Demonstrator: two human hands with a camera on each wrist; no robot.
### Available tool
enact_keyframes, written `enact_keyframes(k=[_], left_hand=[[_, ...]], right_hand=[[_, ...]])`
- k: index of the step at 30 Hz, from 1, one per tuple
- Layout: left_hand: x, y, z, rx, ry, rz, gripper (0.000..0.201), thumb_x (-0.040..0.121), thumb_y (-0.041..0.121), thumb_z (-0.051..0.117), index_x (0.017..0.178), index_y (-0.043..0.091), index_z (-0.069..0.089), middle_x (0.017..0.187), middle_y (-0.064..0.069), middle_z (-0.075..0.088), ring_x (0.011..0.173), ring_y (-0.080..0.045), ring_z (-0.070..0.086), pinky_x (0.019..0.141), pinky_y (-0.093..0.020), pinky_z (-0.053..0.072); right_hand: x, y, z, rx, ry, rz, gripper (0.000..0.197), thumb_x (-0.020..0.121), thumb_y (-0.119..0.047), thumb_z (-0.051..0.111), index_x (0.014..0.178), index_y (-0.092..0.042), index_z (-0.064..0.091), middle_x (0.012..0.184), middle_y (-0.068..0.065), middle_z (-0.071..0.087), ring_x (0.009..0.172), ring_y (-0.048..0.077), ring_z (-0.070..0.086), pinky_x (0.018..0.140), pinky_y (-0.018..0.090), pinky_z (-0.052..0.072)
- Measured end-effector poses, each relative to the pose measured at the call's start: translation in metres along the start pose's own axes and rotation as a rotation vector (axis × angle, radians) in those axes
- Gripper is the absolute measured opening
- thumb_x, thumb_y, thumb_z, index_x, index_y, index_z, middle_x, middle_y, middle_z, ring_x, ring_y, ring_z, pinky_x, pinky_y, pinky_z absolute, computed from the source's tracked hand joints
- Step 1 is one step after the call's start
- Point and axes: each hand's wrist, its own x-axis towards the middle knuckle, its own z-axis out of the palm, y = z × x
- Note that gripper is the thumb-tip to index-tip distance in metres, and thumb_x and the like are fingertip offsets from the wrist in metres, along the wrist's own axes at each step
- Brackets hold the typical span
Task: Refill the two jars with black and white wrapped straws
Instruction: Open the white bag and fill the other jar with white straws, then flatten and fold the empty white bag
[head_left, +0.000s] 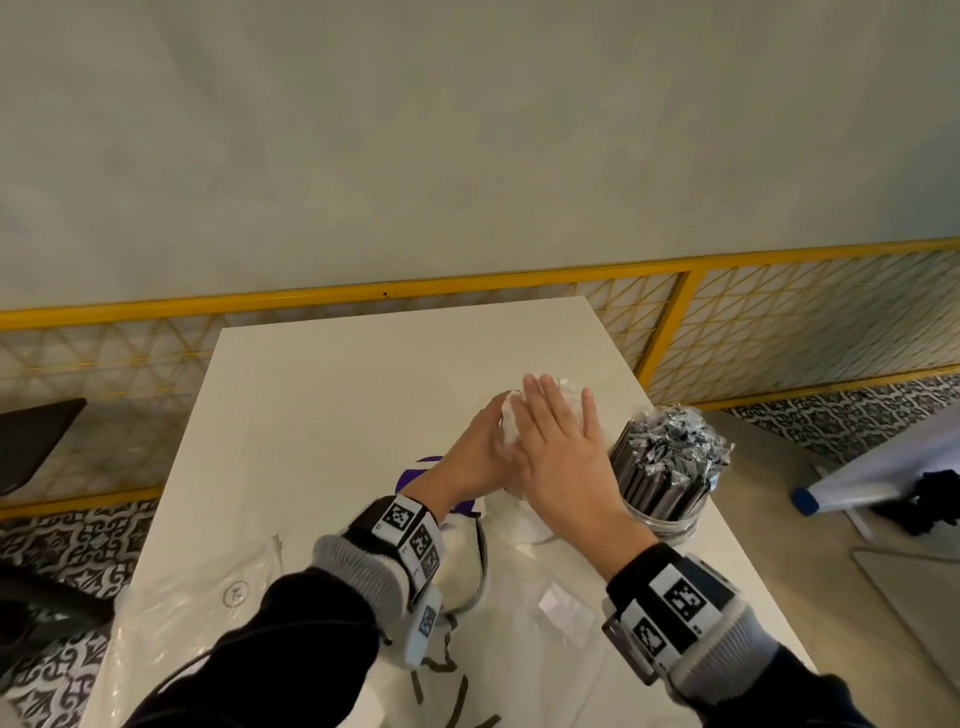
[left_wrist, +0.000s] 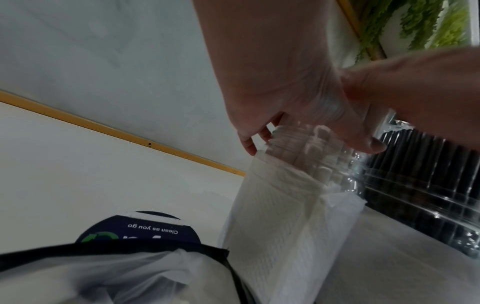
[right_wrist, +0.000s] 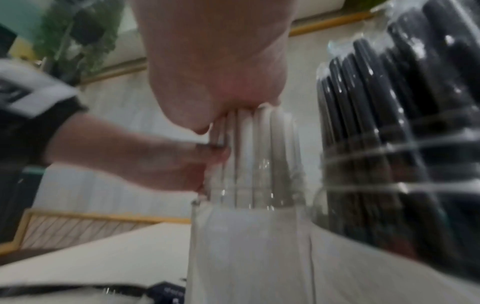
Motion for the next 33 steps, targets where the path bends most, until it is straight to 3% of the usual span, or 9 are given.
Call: enact_keyframes(k=[6, 11, 13, 17, 19, 23, 26, 29, 33], left_hand=[[-0.026, -0.015, -0.016, 0.136, -0.023, -0.038, 0.102, 0.068, 0.036, 0.080, 0.148, 0.023, 0.018, 0.151, 0.008, 0.019, 0.133, -0.010, 0.034, 0.105, -0.032, 0.040], [-0.095, -0.043, -0.040, 0.169, 0.014, -0.128, 0.047, 0.065, 0.061, 0.069, 0.102, 0.031, 0.064, 0.102, 0.012, 0.061, 0.091, -0.003, 0.059, 0.076, -0.021, 0.048], [-0.128, -0.059, -0.045, 0.284, -0.153, -0.219, 0.043, 0.060, 0.068, 0.063, 0.092, 0.038, 0.063, 0.091, 0.017, 0.062, 0.084, 0.003, 0.057, 0.074, -0.016, 0.041], [-0.170, -0.087, -0.035, 0.628, -0.402, -0.277, 0.034, 0.078, 0.059, 0.059, 0.076, 0.025, 0.057, 0.069, 0.010, 0.052, 0.065, -0.005, 0.047, 0.060, -0.021, 0.035], [-0.177, -0.087, -0.037, 0.566, -0.337, -0.345, 0.029, 0.082, 0.050, 0.061, 0.067, 0.027, 0.052, 0.062, 0.009, 0.050, 0.060, -0.003, 0.046, 0.060, -0.023, 0.035], [-0.194, -0.068, -0.073, 0.366, -0.053, -0.464, 0.030, 0.080, 0.032, 0.072, 0.062, 0.031, 0.048, 0.060, 0.009, 0.052, 0.056, -0.001, 0.047, 0.060, -0.023, 0.036], [-0.222, -0.064, -0.102, 0.455, -0.260, -0.753, 0.023, 0.077, 0.034, 0.074, 0.078, 0.022, 0.054, 0.079, 0.002, 0.064, 0.060, -0.006, 0.054, 0.057, -0.020, 0.043], [-0.237, -0.065, -0.093, 0.397, -0.404, -0.941, 0.037, 0.068, 0.046, 0.078, 0.086, 0.021, 0.058, 0.085, 0.002, 0.067, 0.064, -0.007, 0.061, 0.059, -0.022, 0.048], [-0.207, -0.063, -0.047, 0.191, 0.094, -0.842, 0.045, 0.084, 0.058, 0.057, 0.086, 0.013, 0.065, 0.080, 0.000, 0.064, 0.073, -0.014, 0.060, 0.065, -0.027, 0.048]], right_hand=[[-0.008, -0.004, -0.001, -0.048, 0.061, 0.017, 0.068, 0.093, -0.047, 0.031, 0.145, -0.003, 0.029, 0.154, 0.015, 0.026, 0.145, 0.027, 0.016, 0.112, 0.059, 0.014], [-0.061, -0.020, 0.008, 0.410, 0.297, -0.228, 0.033, 0.093, -0.029, 0.052, 0.120, -0.012, 0.058, 0.123, 0.009, 0.059, 0.114, 0.025, 0.053, 0.098, 0.039, 0.043], [-0.091, -0.029, 0.023, 0.420, 0.050, -0.134, 0.043, 0.094, -0.050, 0.039, 0.111, -0.018, 0.061, 0.107, 0.002, 0.059, 0.094, 0.022, 0.061, 0.078, 0.037, 0.052], [-0.143, -0.032, 0.065, 0.210, -0.797, 0.099, 0.136, 0.039, -0.098, 0.003, 0.145, -0.017, 0.028, 0.143, 0.010, 0.036, 0.125, 0.031, 0.043, 0.099, 0.047, 0.039], [-0.156, -0.033, 0.078, 0.142, -0.849, 0.085, 0.150, 0.028, -0.104, 0.022, 0.138, -0.004, 0.044, 0.143, 0.021, 0.041, 0.124, 0.039, 0.050, 0.090, 0.060, 0.047], [-0.169, -0.015, 0.087, 0.166, -0.915, 0.010, 0.157, 0.018, -0.097, 0.007, 0.142, -0.003, -0.017, 0.141, 0.010, -0.034, 0.132, 0.023, -0.025, 0.114, 0.056, 0.004], [-0.168, -0.002, 0.098, 0.186, -0.753, -0.075, 0.143, 0.037, -0.099, 0.035, 0.148, -0.024, -0.016, 0.147, 0.007, -0.023, 0.145, 0.019, -0.014, 0.114, 0.052, 0.011], [-0.169, -0.001, 0.094, 0.283, -0.858, -0.165, 0.127, 0.062, -0.077, 0.060, 0.144, -0.030, -0.024, 0.142, -0.001, -0.037, 0.141, 0.018, -0.028, 0.117, 0.046, -0.009], [-0.167, -0.011, 0.085, 0.284, -0.808, -0.255, 0.123, 0.066, -0.063, 0.070, 0.149, -0.024, -0.013, 0.155, 0.002, -0.026, 0.144, 0.022, -0.022, 0.114, 0.042, -0.013]])
